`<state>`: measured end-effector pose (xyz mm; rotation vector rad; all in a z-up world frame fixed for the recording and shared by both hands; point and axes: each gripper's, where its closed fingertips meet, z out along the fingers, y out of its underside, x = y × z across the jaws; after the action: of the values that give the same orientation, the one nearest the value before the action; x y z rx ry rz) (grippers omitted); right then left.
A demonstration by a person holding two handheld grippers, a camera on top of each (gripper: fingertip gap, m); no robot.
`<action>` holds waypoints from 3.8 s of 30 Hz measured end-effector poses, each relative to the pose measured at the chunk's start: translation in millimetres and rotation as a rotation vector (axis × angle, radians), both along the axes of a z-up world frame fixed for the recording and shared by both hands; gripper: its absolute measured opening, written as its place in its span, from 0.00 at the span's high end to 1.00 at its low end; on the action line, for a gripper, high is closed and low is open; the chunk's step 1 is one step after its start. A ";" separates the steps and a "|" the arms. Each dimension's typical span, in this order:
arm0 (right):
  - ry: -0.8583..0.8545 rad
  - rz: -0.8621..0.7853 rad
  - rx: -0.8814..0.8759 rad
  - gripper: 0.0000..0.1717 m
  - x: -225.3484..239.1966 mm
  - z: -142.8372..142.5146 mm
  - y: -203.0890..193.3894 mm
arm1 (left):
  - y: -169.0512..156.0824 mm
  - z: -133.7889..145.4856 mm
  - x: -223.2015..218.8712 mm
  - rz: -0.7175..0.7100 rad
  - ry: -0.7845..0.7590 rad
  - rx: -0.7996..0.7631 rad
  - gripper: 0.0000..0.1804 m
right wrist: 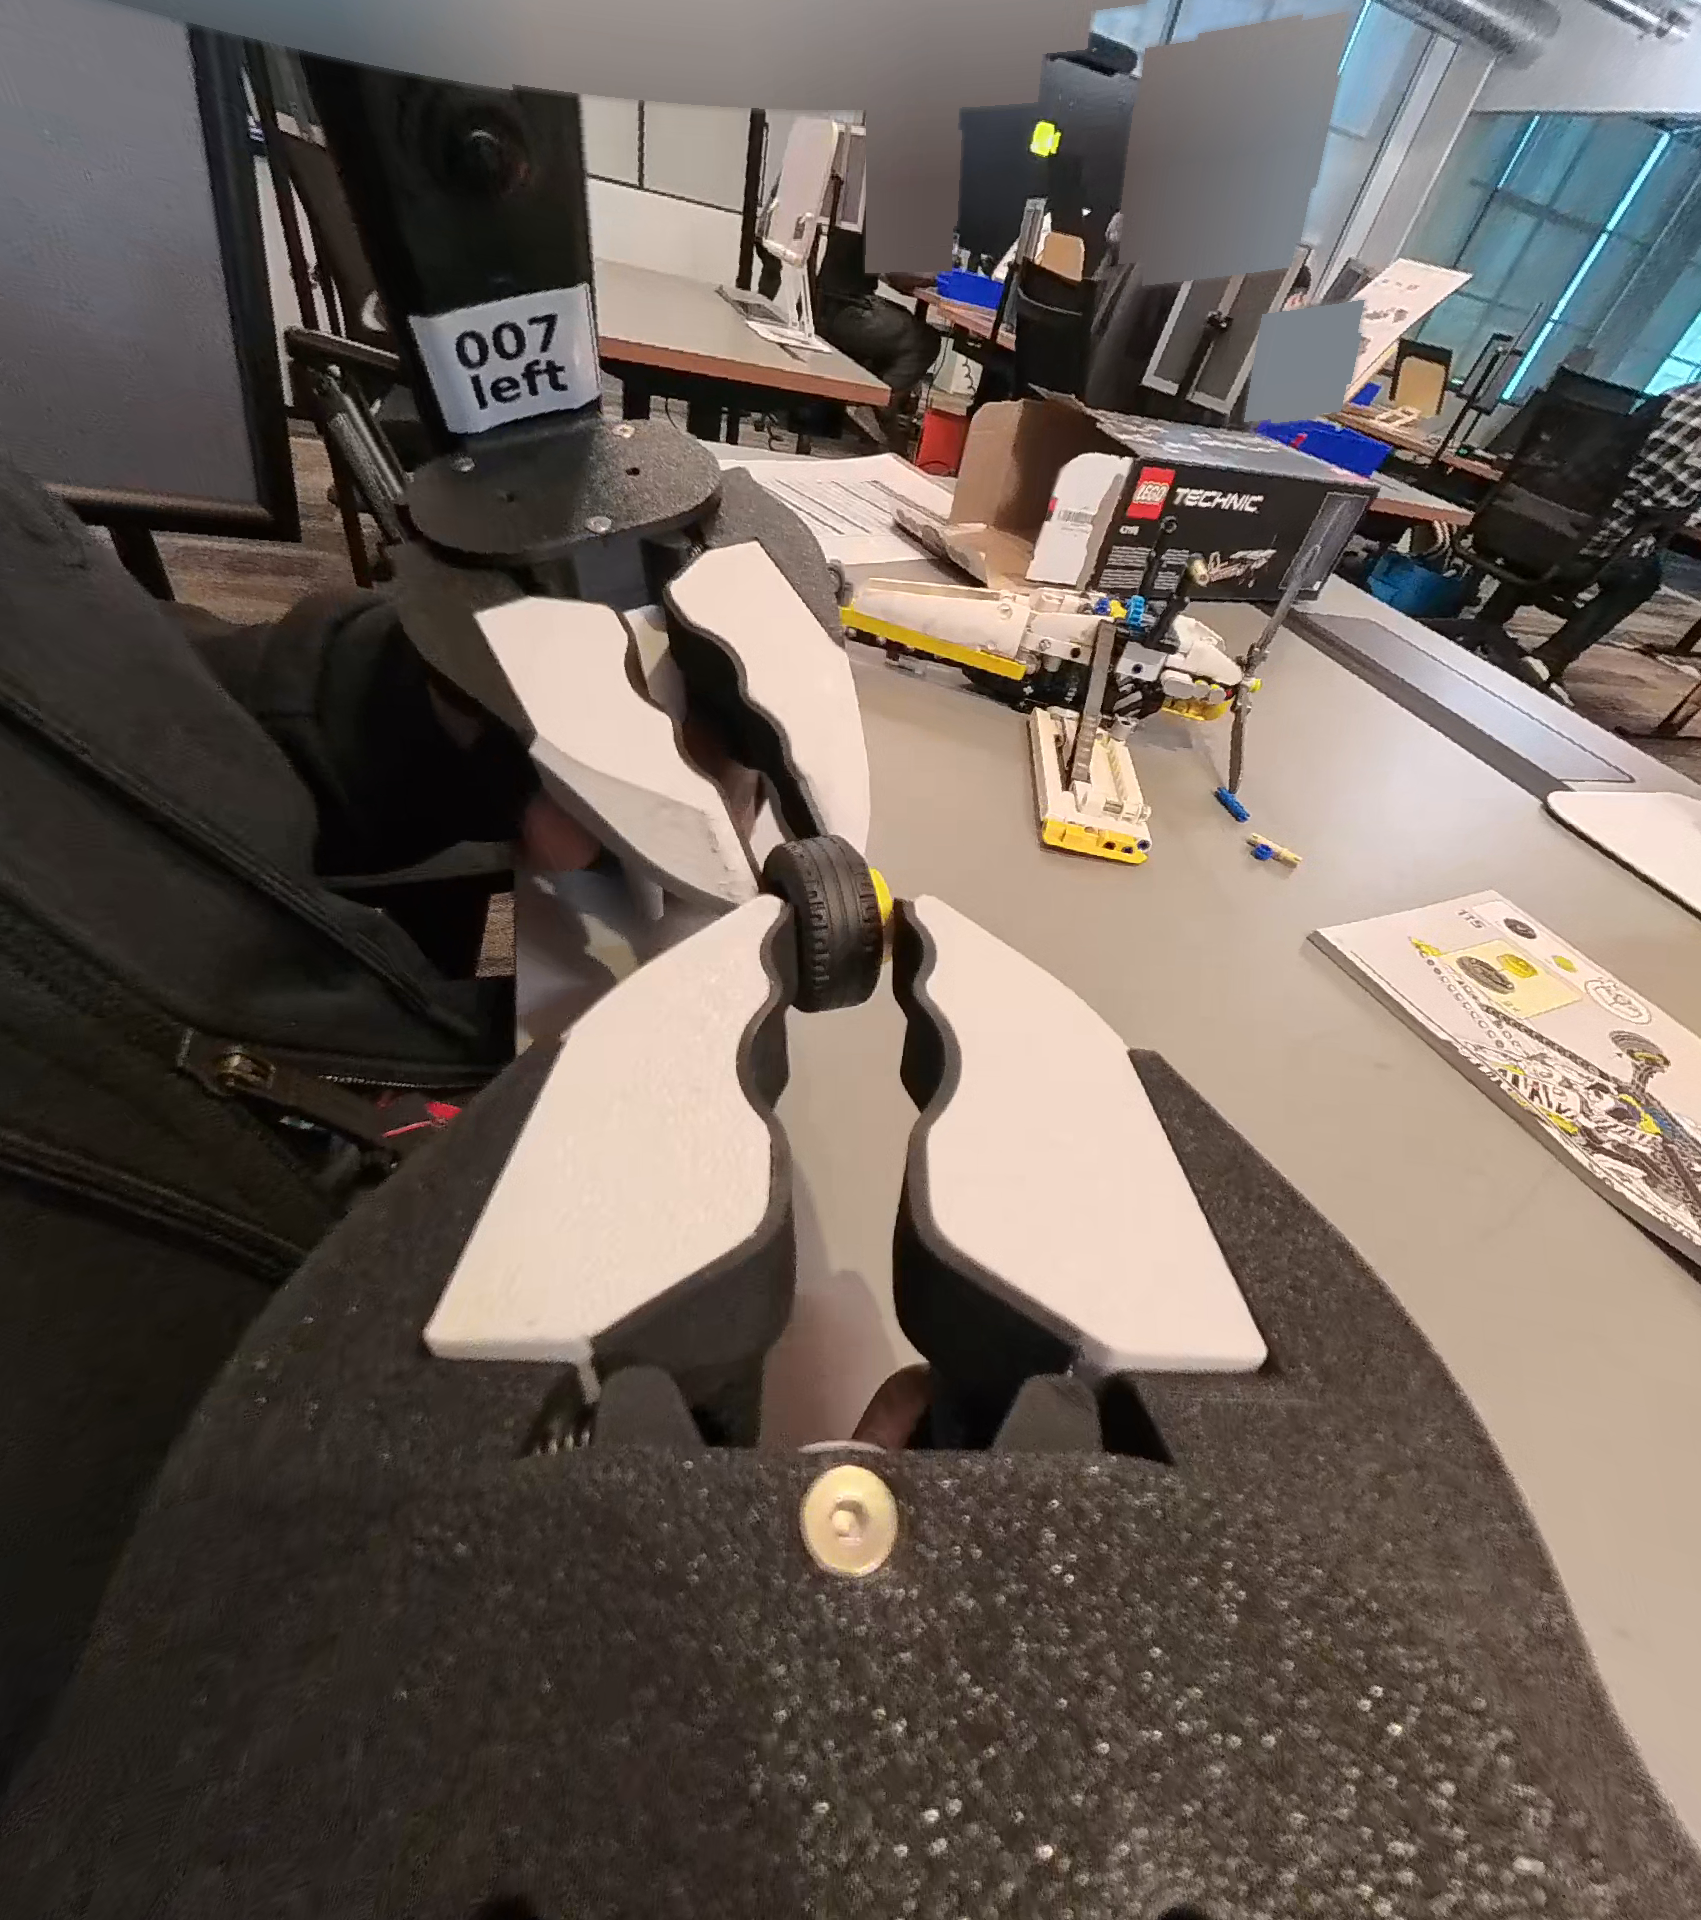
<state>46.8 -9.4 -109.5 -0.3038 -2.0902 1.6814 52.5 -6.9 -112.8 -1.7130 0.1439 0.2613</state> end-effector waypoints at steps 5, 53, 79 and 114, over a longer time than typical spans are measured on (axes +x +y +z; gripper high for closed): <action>0.037 -0.011 -0.028 0.90 4.1 6.0 -0.5 | -0.9 3.7 5.0 -0.023 -0.002 0.026 0.93; 0.269 -0.035 0.150 0.87 6.0 -7.8 -2.2 | -6.0 -11.9 12.5 -0.021 0.273 -0.072 0.93; 0.231 -0.205 0.134 0.90 -6.6 -4.5 -0.1 | -2.8 -2.2 -3.5 0.135 0.336 -0.037 0.93; 0.100 -0.240 0.311 0.85 -20.3 -28.1 27.9 | -3.9 -44.0 -35.1 0.182 0.308 -0.335 0.92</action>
<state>26.5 18.5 -137.6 -0.3476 -2.1066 1.1909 17.4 -10.8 -156.9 -2.0123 0.2712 0.6677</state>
